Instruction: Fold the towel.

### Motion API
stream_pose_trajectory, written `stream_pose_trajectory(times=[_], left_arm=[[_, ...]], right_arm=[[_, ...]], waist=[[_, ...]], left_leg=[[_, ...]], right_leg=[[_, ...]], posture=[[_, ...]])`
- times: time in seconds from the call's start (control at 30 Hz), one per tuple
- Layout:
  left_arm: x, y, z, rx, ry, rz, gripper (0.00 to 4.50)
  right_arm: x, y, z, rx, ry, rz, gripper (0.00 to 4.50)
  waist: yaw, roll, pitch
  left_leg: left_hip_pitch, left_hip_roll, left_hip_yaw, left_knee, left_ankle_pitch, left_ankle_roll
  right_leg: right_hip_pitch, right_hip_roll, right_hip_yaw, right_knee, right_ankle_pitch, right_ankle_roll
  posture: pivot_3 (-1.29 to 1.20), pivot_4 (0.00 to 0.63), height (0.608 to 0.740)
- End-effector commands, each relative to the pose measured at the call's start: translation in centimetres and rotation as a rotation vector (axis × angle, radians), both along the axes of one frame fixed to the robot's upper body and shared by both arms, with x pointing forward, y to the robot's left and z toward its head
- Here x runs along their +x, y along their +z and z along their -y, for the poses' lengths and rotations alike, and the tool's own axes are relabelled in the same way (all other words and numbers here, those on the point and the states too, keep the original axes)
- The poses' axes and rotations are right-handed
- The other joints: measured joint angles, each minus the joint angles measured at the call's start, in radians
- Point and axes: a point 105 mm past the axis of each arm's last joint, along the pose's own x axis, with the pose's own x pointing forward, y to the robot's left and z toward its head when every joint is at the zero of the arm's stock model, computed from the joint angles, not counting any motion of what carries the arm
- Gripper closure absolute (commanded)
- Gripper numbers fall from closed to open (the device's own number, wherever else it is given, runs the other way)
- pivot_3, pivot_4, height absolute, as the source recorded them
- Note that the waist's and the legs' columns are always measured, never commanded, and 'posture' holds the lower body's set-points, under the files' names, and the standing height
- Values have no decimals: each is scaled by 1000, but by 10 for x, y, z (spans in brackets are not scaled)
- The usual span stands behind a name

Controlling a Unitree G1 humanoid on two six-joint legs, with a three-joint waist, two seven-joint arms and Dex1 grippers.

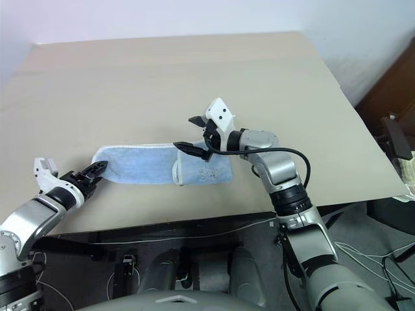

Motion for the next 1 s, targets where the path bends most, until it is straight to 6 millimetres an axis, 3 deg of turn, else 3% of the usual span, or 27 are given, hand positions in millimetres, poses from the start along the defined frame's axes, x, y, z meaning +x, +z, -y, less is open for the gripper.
stream_pose_trajectory(times=[0.03, 0.2, 0.33, 0.57, 0.7, 0.83, 0.9, 1.0], left_arm=[[-1, 7, -9, 49, 9, 47, 4377], [-3, 20, -4, 45, -53, 119, 4481], [-4, 40, 12, 54, -181, 206, 4481], [-8, 67, 63, 117, -509, 304, 4481], [-4, 78, 91, 101, -663, 332, 4481], [14, 86, 121, 2, -766, 352, 4481], [20, 85, 127, 9, -790, 343, 4481], [35, 75, 166, 26, -913, 294, 4481]], right_arm=[[3, 12, 3, 11, -16, 49, 0], [4, 11, 6, 0, -29, 56, 0], [6, 13, 11, 10, -47, 55, 0], [15, 24, 31, 65, -138, 50, 0], [24, 41, 57, 163, -249, 30, 0], [35, 47, 88, 201, -409, 55, 0], [38, 47, 93, 206, -446, 60, 0], [39, 47, 114, 233, -560, 71, 0]], waist=[[-2, 0, 0], [-2, 0, 0], [-2, 0, 0], [-1, 0, 0], [1, 0, 0], [4, 0, 0], [3, 0, 0], [10, 0, 0]], left_leg=[[0, 0, 0, -1, 0, 0], [0, 1, 2, -2, 0, 0], [0, 1, 2, -2, 0, 0], [0, 0, 2, -2, 0, 0], [0, 0, 2, -2, 1, -1], [1, 0, 2, -1, 1, -1], [2, 0, 2, 1, 1, 0], [2, -1, 2, 3, 3, 3]], right_leg=[[-1, 0, -1, 0, 0, 0], [-2, 0, -1, 0, 0, 0], [-2, 0, -1, 0, 0, -1], [-1, 0, -1, 0, 0, -1], [-2, 0, -1, 0, 0, 0], [1, 2, -2, 0, 0, 0], [2, 3, -2, 0, 0, 0], [3, 5, -2, 1, 1, 4]], posture=[[0, 150, 740], [0, 150, 740], [0, 150, 740], [0, 150, 740], [0, 150, 740], [0, 150, 740], [0, 150, 740], [0, 150, 740]])
